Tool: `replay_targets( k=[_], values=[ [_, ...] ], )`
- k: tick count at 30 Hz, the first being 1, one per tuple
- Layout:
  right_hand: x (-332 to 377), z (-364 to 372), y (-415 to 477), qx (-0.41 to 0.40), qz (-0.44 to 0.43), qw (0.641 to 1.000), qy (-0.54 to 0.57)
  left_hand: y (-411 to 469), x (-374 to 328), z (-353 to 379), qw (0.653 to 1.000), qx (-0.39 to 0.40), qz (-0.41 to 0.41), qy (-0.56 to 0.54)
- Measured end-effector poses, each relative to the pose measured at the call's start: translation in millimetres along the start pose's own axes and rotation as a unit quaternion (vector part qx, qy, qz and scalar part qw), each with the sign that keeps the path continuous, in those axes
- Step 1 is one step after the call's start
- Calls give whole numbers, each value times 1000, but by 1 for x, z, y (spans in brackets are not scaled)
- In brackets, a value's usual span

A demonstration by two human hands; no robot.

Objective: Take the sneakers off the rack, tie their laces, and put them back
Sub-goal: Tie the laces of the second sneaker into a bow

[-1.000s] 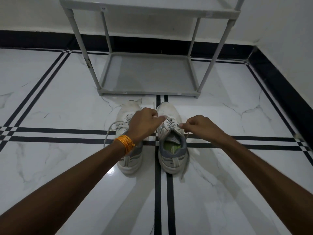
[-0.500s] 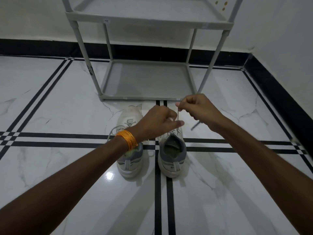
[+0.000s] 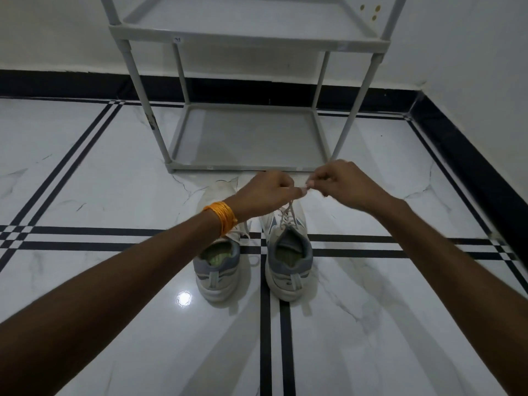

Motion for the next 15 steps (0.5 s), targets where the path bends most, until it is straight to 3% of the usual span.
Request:
replay_targets(
  k=[2, 5, 7, 10, 15],
  values=[
    [-11, 16, -2, 49, 9, 993, -103, -1, 10, 4, 987, 41, -76, -134],
    [-2, 11, -5, -15, -5, 989, -144, -1, 22, 8, 963, 68, -142, -219],
    [7, 8, -6, -41, 1, 997, -59, -1, 25, 6, 957, 62, -151, -239],
    [21, 21, -7, -9, 25, 992, 126, -2, 24, 0, 959, 40, -132, -248],
    [22, 16, -8, -56, 35, 979, 193, -1, 19, -9, 961, 20, -100, -257]
  ],
)
Point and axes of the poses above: each hand's wrist, its own y-axis towards the middle knuckle, its own z-axis out of the palm, x = y × z, the point moved 10 cm from there along y, towards the middle knuckle, and after that the axes turned 9 degrees about -z, right-handed, at the moved point
